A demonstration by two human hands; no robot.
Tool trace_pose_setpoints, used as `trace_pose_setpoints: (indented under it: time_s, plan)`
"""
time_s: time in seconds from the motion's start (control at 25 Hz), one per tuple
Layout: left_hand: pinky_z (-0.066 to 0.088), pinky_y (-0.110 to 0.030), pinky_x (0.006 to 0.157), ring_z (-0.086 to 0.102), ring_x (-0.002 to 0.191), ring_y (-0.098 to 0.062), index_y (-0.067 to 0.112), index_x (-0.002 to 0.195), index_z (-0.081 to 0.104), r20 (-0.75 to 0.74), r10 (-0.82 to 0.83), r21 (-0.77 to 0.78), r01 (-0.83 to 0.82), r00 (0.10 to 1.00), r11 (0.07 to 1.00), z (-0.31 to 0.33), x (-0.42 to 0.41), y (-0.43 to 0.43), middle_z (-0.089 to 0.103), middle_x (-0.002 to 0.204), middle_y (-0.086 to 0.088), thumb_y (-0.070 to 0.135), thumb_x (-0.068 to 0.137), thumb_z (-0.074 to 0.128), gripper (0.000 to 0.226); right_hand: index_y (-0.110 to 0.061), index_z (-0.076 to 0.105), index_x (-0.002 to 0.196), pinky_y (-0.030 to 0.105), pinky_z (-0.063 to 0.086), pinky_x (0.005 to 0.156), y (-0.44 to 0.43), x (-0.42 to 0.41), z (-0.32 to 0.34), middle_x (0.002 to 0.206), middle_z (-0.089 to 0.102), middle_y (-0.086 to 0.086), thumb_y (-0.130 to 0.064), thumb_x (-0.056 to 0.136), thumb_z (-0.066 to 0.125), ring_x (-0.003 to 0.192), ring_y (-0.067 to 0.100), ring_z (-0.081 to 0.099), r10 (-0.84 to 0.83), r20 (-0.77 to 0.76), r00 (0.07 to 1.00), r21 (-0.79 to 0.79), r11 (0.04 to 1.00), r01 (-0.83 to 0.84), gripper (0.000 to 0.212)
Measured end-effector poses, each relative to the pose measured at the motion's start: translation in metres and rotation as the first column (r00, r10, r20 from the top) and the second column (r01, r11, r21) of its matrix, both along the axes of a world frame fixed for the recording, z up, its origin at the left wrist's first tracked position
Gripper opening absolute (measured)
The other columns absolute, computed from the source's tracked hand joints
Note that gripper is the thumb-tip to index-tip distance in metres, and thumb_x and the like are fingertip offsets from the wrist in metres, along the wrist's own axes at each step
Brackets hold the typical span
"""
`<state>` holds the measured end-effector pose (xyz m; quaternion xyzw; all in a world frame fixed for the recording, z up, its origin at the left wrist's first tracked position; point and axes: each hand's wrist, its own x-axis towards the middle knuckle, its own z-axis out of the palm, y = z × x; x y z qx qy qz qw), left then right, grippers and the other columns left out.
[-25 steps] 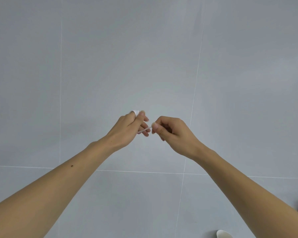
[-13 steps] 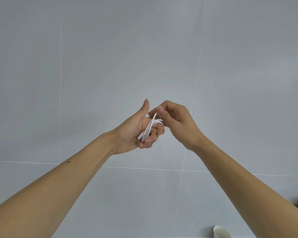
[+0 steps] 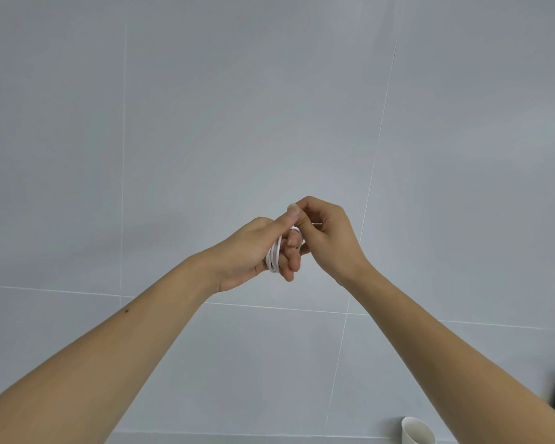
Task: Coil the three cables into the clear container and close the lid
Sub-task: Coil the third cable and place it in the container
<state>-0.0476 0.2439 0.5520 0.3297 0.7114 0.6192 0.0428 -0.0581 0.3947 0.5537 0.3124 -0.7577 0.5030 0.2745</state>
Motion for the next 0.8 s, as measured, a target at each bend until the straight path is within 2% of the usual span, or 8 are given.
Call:
trace_pose_setpoints:
  time_s: [0.08, 0.16, 0.32, 0.4, 0.52, 0.6, 0.72, 0.8]
  plan:
    - [0.05, -0.035, 0.076, 0.061, 0.051, -0.02, 0.014, 0.062, 0.046, -0.06, 0.108, 0.013, -0.107, 0.992, 0.994, -0.007, -0.001, 0.004, 0.064, 0.058, -0.006, 0.051, 0.1, 0.035, 0.055, -0.014, 0.064, 0.079, 0.042, 0.06, 0.058, -0.003, -0.003, -0.003, 0.057, 0.063, -0.003, -0.021, 0.102, 0.052, 0.057, 0.019, 0.067, -0.055, -0.012, 0.998, 0.014, 0.998, 0.055, 0.026]
    - [0.049, -0.032, 0.067, 0.061, 0.048, -0.018, 0.012, 0.061, 0.045, -0.094, 0.222, 0.052, -0.218, 0.971, 0.975, -0.013, -0.004, 0.009, 0.063, 0.056, -0.005, 0.049, 0.101, 0.037, 0.054, -0.014, 0.064, 0.078, 0.046, 0.06, 0.062, -0.006, -0.007, -0.007, 0.058, 0.064, -0.004, -0.023, 0.101, 0.053, 0.058, 0.02, 0.066, -0.104, -0.028, 0.994, 0.001, 0.995, 0.104, 0.027]
    - [0.046, -0.023, 0.052, 0.053, 0.04, -0.015, 0.009, 0.06, 0.046, -0.106, 0.395, 0.147, -0.379, 0.912, 0.914, -0.025, -0.009, 0.014, 0.06, 0.05, -0.003, 0.049, 0.098, 0.045, 0.055, -0.015, 0.066, 0.082, 0.039, 0.057, 0.058, -0.01, -0.01, -0.018, 0.074, 0.069, 0.001, -0.026, 0.1, 0.055, 0.064, 0.026, 0.065, -0.192, -0.04, 0.981, -0.054, 0.98, 0.19, 0.024]
    - [0.048, -0.022, 0.051, 0.057, 0.041, -0.017, 0.006, 0.062, 0.05, -0.184, 0.437, 0.153, -0.413, 0.881, 0.898, -0.03, -0.012, 0.013, 0.061, 0.051, -0.003, 0.047, 0.099, 0.044, 0.056, -0.015, 0.066, 0.082, 0.034, 0.051, 0.055, -0.012, -0.012, -0.021, 0.074, 0.069, 0.002, -0.025, 0.1, 0.055, 0.063, 0.028, 0.063, -0.215, -0.054, 0.975, -0.064, 0.975, 0.212, 0.024]
    - [0.05, -0.022, 0.054, 0.06, 0.045, -0.017, 0.0, 0.074, 0.057, -0.288, 0.464, 0.172, -0.432, 0.837, 0.885, -0.037, -0.015, 0.012, 0.063, 0.055, -0.002, 0.044, 0.101, 0.039, 0.055, -0.016, 0.066, 0.082, 0.037, 0.05, 0.054, -0.012, -0.014, -0.023, 0.073, 0.069, 0.007, -0.028, 0.1, 0.056, 0.06, 0.032, 0.061, -0.223, -0.067, 0.972, -0.062, 0.974, 0.219, 0.024]
    - [0.05, -0.023, 0.056, 0.061, 0.049, -0.015, 0.003, 0.075, 0.057, -0.378, 0.516, 0.17, -0.491, 0.769, 0.855, -0.04, -0.015, 0.012, 0.062, 0.056, 0.0, 0.042, 0.103, 0.033, 0.054, -0.014, 0.066, 0.082, 0.033, 0.046, 0.052, -0.013, -0.015, -0.024, 0.072, 0.067, 0.008, -0.027, 0.1, 0.056, 0.055, 0.026, 0.059, -0.233, -0.084, 0.969, -0.062, 0.972, 0.228, 0.025]
    - [0.045, -0.035, 0.059, 0.057, 0.058, -0.02, 0.012, 0.076, 0.051, -0.531, 0.599, 0.129, -0.642, 0.599, 0.756, -0.045, -0.019, 0.01, 0.059, 0.059, -0.002, 0.044, 0.104, 0.024, 0.05, -0.007, 0.066, 0.084, 0.017, 0.042, 0.052, -0.015, -0.012, -0.026, 0.071, 0.065, 0.007, -0.022, 0.1, 0.056, 0.049, 0.009, 0.061, -0.225, -0.125, 0.966, -0.074, 0.973, 0.217, 0.024]
    - [0.041, -0.039, 0.056, 0.048, 0.057, -0.023, 0.011, 0.077, 0.046, -0.568, 0.592, 0.111, -0.659, 0.572, 0.744, -0.047, -0.022, 0.006, 0.053, 0.062, -0.007, 0.046, 0.103, 0.023, 0.049, -0.007, 0.066, 0.084, 0.019, 0.045, 0.054, -0.016, -0.013, -0.028, 0.072, 0.065, 0.005, -0.021, 0.1, 0.057, 0.052, 0.01, 0.064, -0.221, -0.129, 0.967, -0.068, 0.975, 0.214, 0.023]
